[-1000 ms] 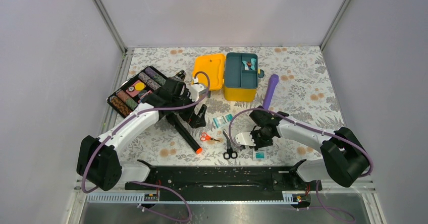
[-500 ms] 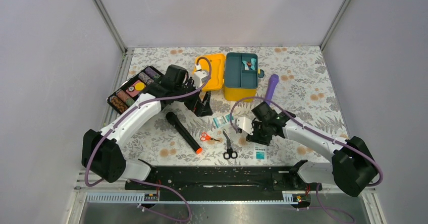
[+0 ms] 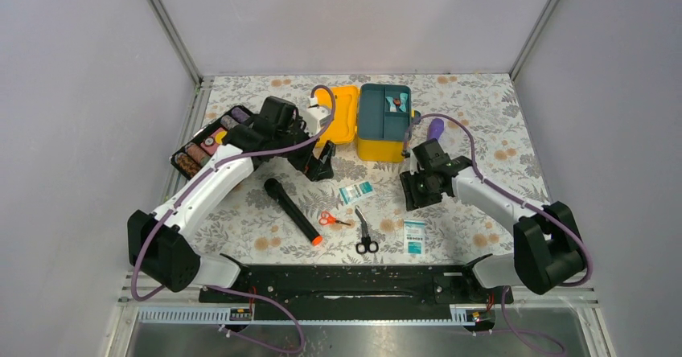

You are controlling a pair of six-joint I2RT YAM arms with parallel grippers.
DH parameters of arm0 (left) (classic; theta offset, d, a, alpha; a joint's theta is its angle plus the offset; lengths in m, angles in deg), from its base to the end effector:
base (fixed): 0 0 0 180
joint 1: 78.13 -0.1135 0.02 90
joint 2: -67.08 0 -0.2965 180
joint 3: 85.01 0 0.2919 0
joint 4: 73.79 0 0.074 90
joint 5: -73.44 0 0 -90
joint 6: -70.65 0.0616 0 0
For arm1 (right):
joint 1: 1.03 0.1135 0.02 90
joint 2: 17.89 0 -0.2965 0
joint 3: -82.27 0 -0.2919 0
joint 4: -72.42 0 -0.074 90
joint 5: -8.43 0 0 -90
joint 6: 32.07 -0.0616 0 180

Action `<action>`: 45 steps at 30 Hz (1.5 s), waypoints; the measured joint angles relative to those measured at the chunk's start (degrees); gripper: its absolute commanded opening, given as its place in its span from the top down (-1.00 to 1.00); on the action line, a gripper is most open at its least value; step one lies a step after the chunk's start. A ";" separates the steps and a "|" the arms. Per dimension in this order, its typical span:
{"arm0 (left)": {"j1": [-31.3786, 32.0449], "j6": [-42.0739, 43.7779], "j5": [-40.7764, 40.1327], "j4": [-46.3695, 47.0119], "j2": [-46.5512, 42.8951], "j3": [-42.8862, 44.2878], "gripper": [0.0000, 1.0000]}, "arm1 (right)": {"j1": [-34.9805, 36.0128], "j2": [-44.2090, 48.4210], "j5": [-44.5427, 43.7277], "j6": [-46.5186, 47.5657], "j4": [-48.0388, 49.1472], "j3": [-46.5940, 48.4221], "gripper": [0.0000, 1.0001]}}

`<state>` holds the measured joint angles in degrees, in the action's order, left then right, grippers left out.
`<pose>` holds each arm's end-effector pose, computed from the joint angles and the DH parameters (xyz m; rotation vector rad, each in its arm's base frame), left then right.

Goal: Organize the medicine kit

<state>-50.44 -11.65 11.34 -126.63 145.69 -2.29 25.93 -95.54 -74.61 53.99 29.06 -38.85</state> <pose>0.2853 -0.1823 0.3285 0.9487 2.2309 -0.7482 0.2606 0.1409 0.1897 -0.5755 2.6230 0.3349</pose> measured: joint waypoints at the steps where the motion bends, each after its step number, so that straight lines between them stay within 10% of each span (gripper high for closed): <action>1: 0.20 0.00 -0.55 -0.13 -0.09 0.31 -0.92 | -0.52 -0.87 0.04 -1.88 0.02 -0.09 0.07; 7: 1.64 0.33 -2.19 -1.22 -0.33 1.09 -0.87 | -0.90 -1.38 0.94 -8.59 0.09 -3.65 0.06; 12: 1.60 -1.57 -1.99 -1.40 -0.33 1.20 -0.84 | -0.90 -1.38 0.83 -13.07 -0.57 -6.49 -0.37; 27: 1.49 -6.19 -1.11 0.42 -0.13 0.98 -0.81 | 3.34 -5.27 -4.57 -18.34 -4.33 -5.29 0.20; 33: 0.98 -6.58 -1.14 0.70 -0.15 0.98 -0.81 | 7.34 -9.22 -8.46 -20.50 -7.13 -1.99 0.99; 45: 0.33 -5.79 -1.62 1.62 -3.82 -0.50 -0.81 | 7.34 -9.22 -9.42 -14.21 -8.68 1.86 1.00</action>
<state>-50.12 -17.44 9.72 -125.01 141.86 -2.80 33.28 -104.76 -84.03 39.78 20.38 -36.99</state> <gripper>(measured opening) 0.908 0.018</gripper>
